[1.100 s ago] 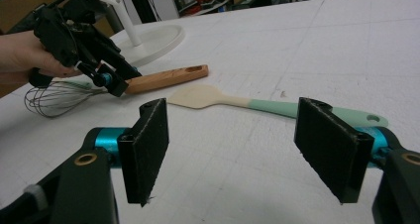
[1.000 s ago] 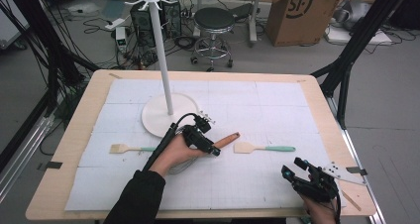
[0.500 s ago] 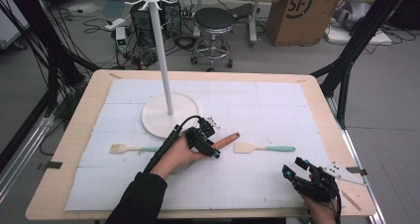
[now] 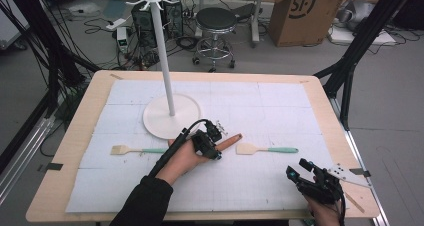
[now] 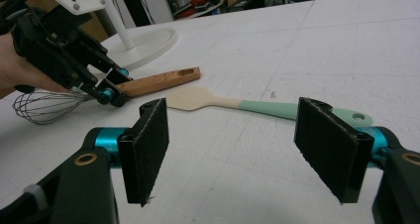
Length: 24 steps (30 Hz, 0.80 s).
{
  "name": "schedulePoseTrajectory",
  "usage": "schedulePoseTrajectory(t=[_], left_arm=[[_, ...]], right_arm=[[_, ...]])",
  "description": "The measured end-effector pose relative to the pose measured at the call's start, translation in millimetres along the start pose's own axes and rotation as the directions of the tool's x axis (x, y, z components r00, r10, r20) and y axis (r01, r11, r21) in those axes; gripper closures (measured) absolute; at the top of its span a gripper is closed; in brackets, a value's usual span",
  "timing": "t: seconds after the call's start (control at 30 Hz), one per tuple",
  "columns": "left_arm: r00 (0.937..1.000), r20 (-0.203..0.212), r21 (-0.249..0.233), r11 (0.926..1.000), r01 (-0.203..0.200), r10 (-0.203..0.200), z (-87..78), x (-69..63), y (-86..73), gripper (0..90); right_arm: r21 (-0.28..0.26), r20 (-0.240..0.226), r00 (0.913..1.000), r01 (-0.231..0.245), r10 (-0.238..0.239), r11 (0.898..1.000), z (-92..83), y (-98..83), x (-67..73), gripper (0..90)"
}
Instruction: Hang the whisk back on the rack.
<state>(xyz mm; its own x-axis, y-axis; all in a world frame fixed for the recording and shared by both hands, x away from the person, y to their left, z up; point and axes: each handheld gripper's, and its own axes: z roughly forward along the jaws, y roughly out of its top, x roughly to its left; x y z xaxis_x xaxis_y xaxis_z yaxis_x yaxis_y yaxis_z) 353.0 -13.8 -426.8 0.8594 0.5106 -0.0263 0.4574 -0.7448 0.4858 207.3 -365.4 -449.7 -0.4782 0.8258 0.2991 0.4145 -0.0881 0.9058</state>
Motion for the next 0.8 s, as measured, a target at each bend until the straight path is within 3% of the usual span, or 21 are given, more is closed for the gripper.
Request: schedulePoseTrajectory(t=[0.23,0.37,0.47,0.53,0.63,0.8], left_arm=[[1.0,0.004,-0.001,1.0,-0.001,0.001,0.0,0.5,0.4,71.1],[0.9986,0.049,-0.02,0.9996,0.021,-0.02,-1.5,7.9,-2.6,71.3],[0.9947,0.086,-0.081,0.9948,0.063,-0.056,-9.9,14.6,-6.1,71.3],[0.9956,0.077,-0.134,0.9889,0.063,-0.053,-19.3,16.9,-8.9,71.3],[0.993,0.097,-0.245,0.9654,0.09,-0.068,-33.6,20.9,-16.3,71.3],[0.9823,0.15,-0.393,0.9049,0.163,-0.112,-55.9,27.6,-31.2,71.3]], right_arm=[[-0.001,0.005,1.0,-0.001,0.001,1.0,-0.6,0.1,-0.6,28.9],[-0.002,0.005,1.0,-0.001,0.001,1.0,-0.9,0.1,-0.9,28.9],[-0.007,0.007,1.0,0.003,-0.003,1.0,-1.2,0.0,-1.4,28.9],[-0.004,0.009,0.9999,-0.005,0.005,1.0,-1.9,-0.2,-1.2,28.9],[-0.006,0.011,0.9999,-0.001,0.001,1.0,-1.8,-0.3,-1.4,28.9],[-0.001,0.009,0.9999,0.007,-0.007,1.0,-1.4,-0.6,-0.1,28.9]])
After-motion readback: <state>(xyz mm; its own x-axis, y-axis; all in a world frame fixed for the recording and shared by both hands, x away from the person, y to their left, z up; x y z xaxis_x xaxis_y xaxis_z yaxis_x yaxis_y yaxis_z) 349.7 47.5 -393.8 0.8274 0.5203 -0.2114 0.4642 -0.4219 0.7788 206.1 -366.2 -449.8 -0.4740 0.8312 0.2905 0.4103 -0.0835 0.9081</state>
